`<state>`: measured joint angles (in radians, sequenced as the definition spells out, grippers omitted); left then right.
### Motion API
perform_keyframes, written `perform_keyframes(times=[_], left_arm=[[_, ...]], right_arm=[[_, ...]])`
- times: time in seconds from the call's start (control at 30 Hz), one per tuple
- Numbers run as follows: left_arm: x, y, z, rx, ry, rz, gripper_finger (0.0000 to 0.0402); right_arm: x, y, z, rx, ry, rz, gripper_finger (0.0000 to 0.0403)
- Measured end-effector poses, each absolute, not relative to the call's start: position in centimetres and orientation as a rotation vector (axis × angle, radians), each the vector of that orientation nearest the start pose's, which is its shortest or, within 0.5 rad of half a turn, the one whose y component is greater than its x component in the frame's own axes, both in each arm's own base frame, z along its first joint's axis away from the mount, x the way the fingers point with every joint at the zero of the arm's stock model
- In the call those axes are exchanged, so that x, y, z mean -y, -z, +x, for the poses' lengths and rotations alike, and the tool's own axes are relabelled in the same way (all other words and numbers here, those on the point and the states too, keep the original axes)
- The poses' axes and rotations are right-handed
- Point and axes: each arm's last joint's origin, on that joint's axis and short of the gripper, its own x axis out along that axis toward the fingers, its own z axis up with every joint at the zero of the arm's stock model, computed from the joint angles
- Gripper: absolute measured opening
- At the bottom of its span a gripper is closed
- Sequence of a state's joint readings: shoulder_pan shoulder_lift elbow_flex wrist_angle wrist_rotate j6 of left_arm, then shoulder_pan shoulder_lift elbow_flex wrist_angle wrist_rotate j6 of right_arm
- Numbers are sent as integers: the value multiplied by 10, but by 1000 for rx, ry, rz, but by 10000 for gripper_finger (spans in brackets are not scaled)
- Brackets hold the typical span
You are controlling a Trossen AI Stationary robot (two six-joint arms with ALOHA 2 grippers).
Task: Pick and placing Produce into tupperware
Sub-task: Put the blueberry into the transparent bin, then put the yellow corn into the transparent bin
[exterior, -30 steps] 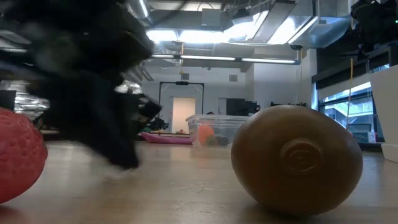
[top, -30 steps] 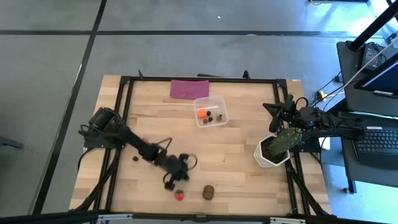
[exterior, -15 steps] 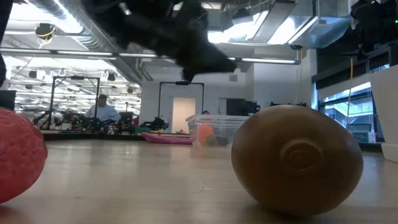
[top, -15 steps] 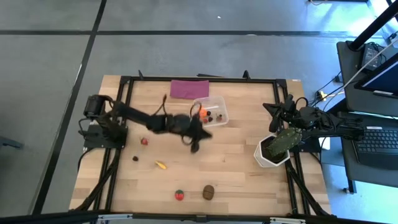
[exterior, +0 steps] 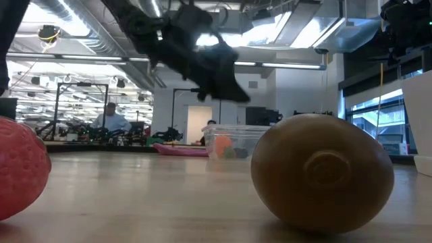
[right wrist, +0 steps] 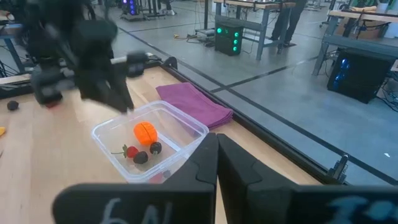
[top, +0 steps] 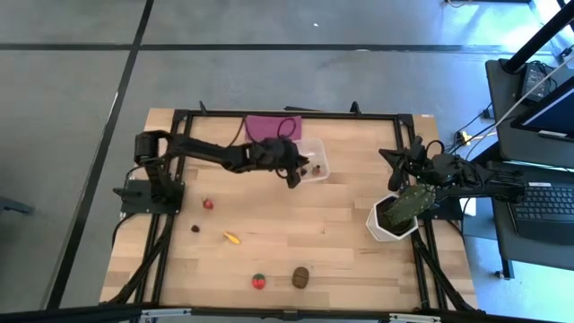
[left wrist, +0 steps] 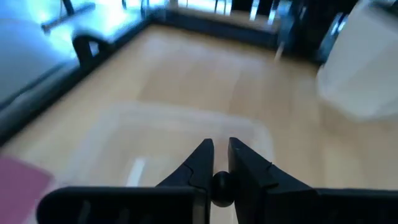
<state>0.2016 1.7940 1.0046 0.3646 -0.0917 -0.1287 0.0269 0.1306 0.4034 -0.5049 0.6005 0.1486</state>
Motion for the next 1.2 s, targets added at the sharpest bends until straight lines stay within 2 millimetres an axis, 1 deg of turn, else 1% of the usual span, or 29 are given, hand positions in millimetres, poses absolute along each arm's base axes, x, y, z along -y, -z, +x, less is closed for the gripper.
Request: perform_keyframes(times=[0.13, 0.23, 0.3, 0.53, 0.73, 0.8, 0.83, 0.97, 1.1, 1.2], left_arm=[[-78, -163, 380, -470, -315, -152, 28], [-79, -154, 383, -470, -314, -154, 25], [-79, -150, 384, -476, -314, -154, 32], [-79, -153, 383, -465, -313, -148, 98], [-79, -156, 383, -456, -312, -149, 132], [-79, -163, 382, -443, -312, -148, 145], [-79, -170, 382, -424, -305, -149, 152], [-76, -205, 380, -366, -233, -111, 196], [-68, -242, 370, -349, -164, -83, 248], [-58, -273, 353, -349, -111, -121, 275]], right_arm=[[15, -241, 68, -180, 586, 72, 9], [15, -241, 68, -180, 586, 75, 9], [15, -241, 68, -180, 587, 75, 9], [15, -241, 68, -180, 586, 75, 9], [15, -241, 68, -180, 586, 75, 9], [15, -241, 68, -180, 586, 75, 9], [15, -241, 68, -180, 586, 75, 9], [14, -240, 68, -181, 583, 75, 9], [14, -240, 68, -182, 583, 75, 9], [14, -240, 68, -184, 561, 77, 9]])
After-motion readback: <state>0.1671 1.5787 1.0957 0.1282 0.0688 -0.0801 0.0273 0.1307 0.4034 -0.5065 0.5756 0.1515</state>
